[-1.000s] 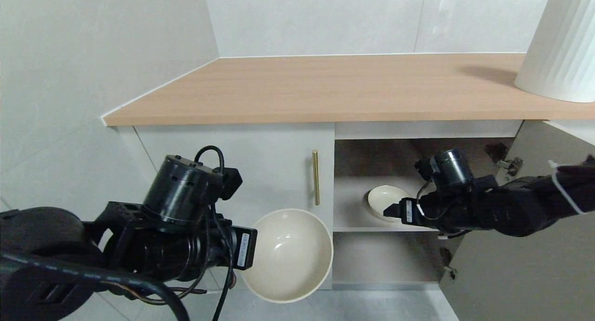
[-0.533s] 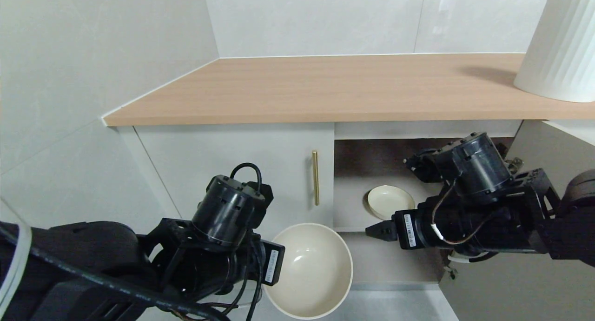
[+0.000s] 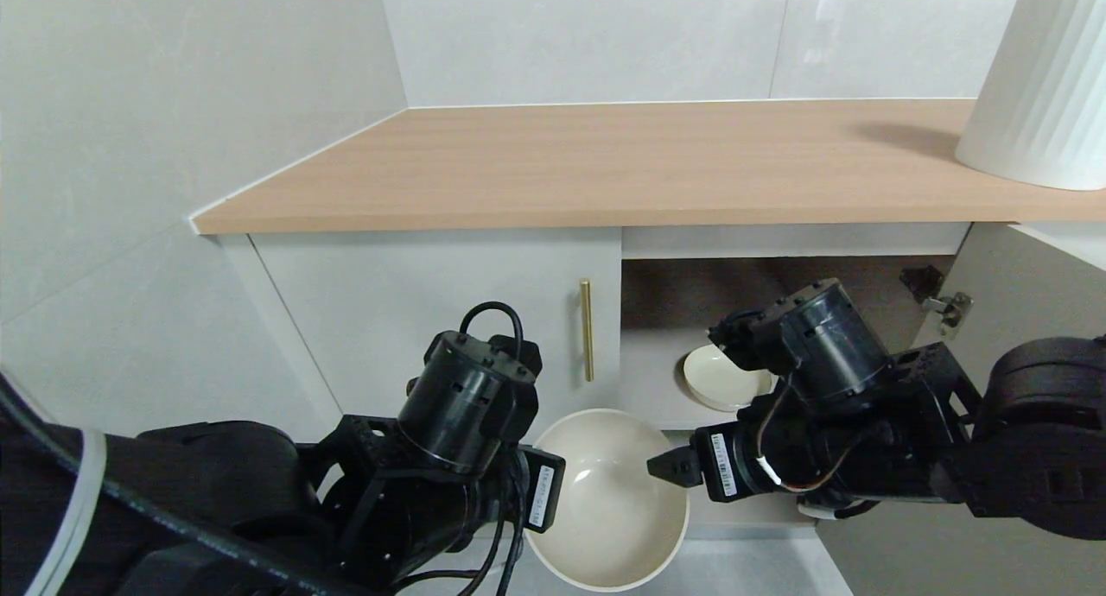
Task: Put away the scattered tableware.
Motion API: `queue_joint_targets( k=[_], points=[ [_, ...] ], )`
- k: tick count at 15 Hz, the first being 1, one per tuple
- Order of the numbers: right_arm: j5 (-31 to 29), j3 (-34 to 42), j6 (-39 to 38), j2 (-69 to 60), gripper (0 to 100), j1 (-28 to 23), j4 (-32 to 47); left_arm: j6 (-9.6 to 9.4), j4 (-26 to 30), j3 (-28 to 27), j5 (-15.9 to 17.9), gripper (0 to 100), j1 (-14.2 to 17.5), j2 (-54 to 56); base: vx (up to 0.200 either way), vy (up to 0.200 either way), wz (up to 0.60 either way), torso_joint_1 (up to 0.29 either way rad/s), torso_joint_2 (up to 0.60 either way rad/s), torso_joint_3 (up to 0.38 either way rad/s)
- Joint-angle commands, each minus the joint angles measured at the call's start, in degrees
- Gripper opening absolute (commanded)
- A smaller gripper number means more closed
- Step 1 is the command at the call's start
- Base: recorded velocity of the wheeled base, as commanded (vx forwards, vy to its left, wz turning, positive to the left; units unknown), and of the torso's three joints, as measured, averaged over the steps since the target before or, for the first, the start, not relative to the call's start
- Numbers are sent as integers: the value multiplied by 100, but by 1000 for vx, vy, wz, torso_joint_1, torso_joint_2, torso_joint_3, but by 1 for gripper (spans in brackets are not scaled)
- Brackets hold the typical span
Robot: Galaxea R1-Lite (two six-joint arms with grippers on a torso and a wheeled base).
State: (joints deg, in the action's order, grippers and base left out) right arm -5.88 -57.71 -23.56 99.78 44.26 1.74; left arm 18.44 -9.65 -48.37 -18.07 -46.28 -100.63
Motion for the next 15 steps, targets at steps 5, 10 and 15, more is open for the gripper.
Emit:
queue_joint_targets(
  k=[5, 10, 15],
  points=[
    [-28, -3, -17, 226, 0, 56, -42, 10, -1, -6, -4, 0, -4, -44, 0, 0, 0, 0, 0, 0],
    [-28, 5, -8, 226, 0, 56, -42, 10, -1, -6, -4, 0, -4, -62, 0, 0, 0, 0, 0, 0],
    [-28, 14, -8, 226, 0, 56, -42, 10, -1, 12, -13, 0, -4, -35, 0, 0, 0, 0, 0, 0]
  ],
)
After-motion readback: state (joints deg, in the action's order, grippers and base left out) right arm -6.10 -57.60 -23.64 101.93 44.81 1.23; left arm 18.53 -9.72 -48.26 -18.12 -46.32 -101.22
